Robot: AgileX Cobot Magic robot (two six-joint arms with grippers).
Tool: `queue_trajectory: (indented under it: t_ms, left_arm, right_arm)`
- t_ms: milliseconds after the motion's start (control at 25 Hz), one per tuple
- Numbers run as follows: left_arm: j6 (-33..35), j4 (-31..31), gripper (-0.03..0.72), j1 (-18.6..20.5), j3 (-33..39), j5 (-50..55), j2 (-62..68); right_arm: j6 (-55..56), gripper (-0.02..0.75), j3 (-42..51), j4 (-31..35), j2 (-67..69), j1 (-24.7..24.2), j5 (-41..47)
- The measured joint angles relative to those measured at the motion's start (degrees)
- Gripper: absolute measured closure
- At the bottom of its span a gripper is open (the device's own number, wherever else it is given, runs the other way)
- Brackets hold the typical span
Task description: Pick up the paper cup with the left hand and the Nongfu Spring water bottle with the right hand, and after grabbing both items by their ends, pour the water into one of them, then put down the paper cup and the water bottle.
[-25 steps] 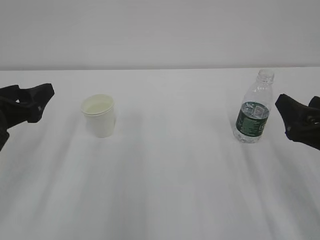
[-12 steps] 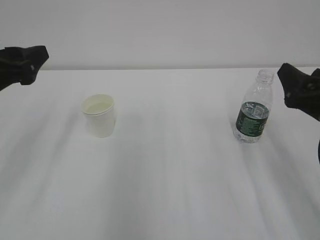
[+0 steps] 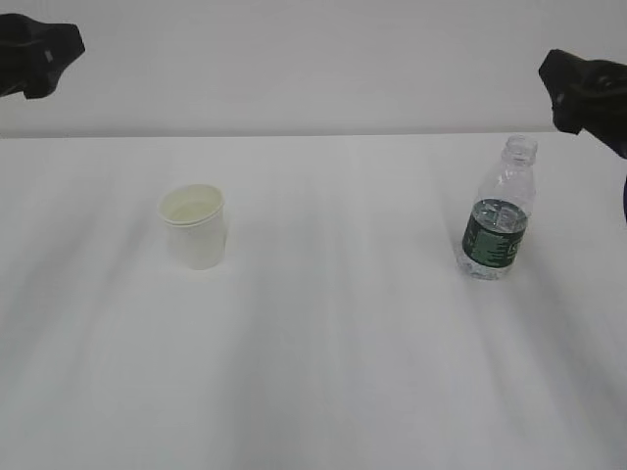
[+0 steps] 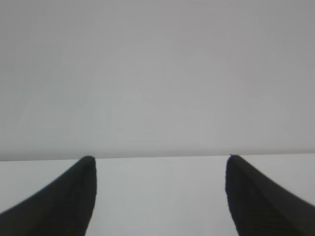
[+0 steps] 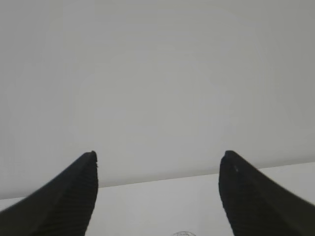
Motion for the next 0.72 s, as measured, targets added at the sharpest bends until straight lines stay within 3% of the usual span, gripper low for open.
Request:
queue_trajectory:
  t_ms: [360, 720]
  left_arm:
    - [0.00, 1.83, 0.101, 0.00, -6.09, 9.03, -5.11]
    - [0.00, 2.05, 0.124, 0.00, -6.63, 15.99, -12.72]
  right_arm:
    - [-4.96, 0.164, -5.35, 0.00, -8.71, 0.00, 14.05]
    - [-7.40, 0.164, -8.50, -0.13, -20.66, 0.00, 28.76]
